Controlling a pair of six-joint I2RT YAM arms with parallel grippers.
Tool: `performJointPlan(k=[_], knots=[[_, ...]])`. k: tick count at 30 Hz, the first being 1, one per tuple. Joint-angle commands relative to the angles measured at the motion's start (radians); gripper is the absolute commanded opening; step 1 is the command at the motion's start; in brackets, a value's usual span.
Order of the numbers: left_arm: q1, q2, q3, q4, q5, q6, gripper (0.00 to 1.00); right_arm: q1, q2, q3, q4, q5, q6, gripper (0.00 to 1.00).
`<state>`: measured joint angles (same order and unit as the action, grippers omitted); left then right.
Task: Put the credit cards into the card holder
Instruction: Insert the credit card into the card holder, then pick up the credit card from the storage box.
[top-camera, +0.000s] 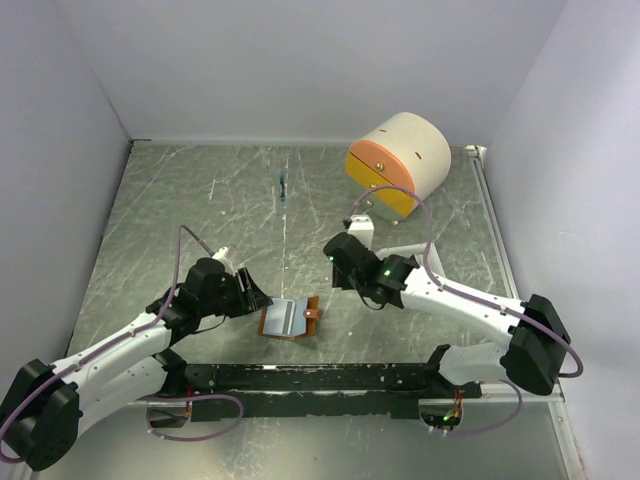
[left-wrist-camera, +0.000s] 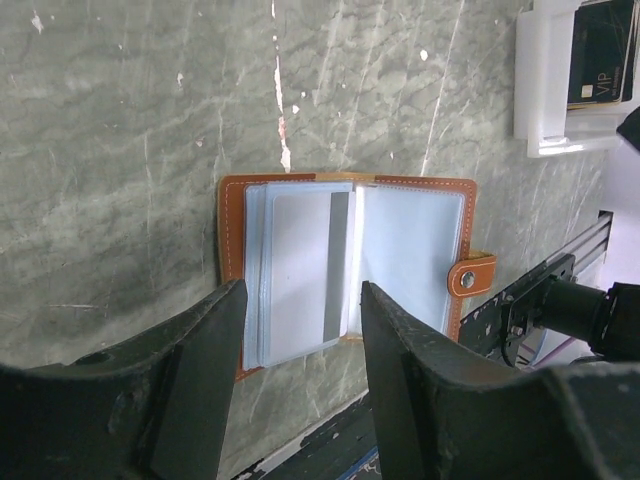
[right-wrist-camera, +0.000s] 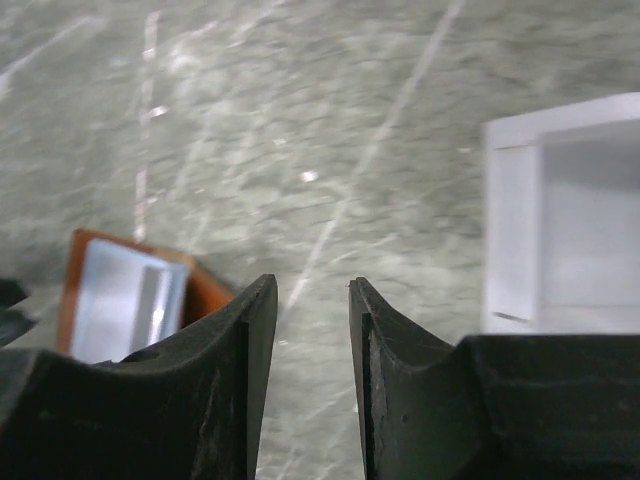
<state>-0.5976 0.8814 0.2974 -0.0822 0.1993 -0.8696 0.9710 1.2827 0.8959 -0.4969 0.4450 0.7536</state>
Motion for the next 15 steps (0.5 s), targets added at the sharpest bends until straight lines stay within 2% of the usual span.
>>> performJointPlan(k=[1, 8, 15], knots=[[-0.004, -0.012, 0.054, -0.050, -0.022, 0.041, 0.60, -0.090, -0.032, 0.037, -0.179, 0.076, -0.011, 0.36], [-0.004, -0.026, 0.124, -0.096, 0.031, 0.104, 0.68, -0.232, -0.065, 0.079, -0.288, 0.126, -0.035, 0.36], [-0.003, 0.021, 0.111, 0.001, 0.161, 0.132, 0.53, -0.348, 0.006, 0.127, -0.336, 0.187, -0.113, 0.36]])
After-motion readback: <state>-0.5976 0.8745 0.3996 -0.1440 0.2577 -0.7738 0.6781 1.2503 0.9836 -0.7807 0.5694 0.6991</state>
